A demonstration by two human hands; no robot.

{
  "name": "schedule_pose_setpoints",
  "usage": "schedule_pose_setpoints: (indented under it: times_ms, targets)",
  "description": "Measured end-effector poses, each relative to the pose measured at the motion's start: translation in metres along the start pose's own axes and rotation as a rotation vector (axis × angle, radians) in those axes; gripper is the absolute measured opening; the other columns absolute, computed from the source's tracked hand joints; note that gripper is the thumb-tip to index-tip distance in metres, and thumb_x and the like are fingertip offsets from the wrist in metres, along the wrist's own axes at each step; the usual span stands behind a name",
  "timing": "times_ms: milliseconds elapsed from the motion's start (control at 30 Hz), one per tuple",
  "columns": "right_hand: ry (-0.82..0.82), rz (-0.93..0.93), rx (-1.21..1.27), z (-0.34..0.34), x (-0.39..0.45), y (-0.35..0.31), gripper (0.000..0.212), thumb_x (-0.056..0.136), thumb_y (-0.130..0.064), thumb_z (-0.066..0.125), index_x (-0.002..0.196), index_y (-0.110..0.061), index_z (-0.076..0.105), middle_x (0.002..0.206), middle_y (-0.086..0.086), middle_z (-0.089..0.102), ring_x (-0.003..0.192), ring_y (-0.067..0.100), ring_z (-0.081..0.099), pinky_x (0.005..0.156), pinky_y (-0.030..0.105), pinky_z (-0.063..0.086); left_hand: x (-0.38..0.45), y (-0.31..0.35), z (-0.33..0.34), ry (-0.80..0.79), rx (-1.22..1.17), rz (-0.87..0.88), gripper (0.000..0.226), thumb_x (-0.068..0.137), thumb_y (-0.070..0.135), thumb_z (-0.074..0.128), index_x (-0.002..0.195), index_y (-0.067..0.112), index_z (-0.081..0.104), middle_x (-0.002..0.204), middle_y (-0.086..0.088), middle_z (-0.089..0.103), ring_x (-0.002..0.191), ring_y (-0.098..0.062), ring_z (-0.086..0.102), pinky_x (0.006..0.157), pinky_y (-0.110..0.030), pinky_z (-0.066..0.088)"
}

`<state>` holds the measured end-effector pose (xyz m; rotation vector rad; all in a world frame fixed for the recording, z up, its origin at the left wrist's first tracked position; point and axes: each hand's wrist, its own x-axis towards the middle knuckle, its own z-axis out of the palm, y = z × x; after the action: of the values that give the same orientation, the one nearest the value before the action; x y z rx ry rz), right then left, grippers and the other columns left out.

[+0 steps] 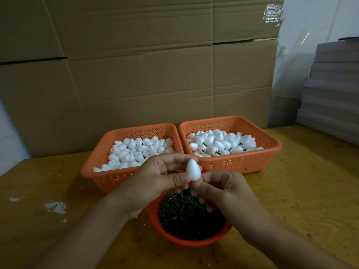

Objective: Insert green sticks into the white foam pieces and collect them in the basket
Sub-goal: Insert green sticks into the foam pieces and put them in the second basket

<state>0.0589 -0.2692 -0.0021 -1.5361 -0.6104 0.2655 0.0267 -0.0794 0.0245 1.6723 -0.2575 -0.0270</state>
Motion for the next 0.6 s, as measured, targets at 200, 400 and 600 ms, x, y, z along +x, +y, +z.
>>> schedule_pose_setpoints:
  times_ms: [200,400,600]
  targets:
    - [0.100,-0.025,0.045,0.0007,0.0009,0.0002,0.012,0.083,-0.026,0.075,0.078,-0.014,0.077,0.063,0.003,0.067,0.056,0.008,0.056,0.050,0.017,0.043,-0.0009,0.0021,-0.0007,0.018,0.010,0.025,0.039,0.082,0.030,0.076,0.119,0.036,0.069,0.123,0.001,0.071,0.102,-0.017,0.072,0.076,-0.023,0.056]
    - [0.158,-0.051,0.034,0.0014,0.0009,-0.0004,0.011,0.080,-0.019,0.079,0.072,-0.012,0.076,0.061,-0.001,0.068,0.049,0.000,0.055,0.047,0.012,0.040,0.0002,0.0006,0.0039,0.092,0.047,0.060,0.035,0.079,0.026,0.079,0.113,0.033,0.071,0.116,0.001,0.073,0.098,-0.016,0.073,0.072,-0.021,0.055]
    - [0.166,-0.067,0.025,0.0016,0.0011,-0.0001,0.009,0.080,-0.016,0.079,0.072,-0.012,0.076,0.063,0.000,0.071,0.051,-0.001,0.059,0.049,0.010,0.042,0.0002,-0.0007,0.0038,0.095,0.063,0.084,0.032,0.077,0.032,0.080,0.108,0.032,0.073,0.111,0.000,0.075,0.095,-0.014,0.073,0.071,-0.020,0.055]
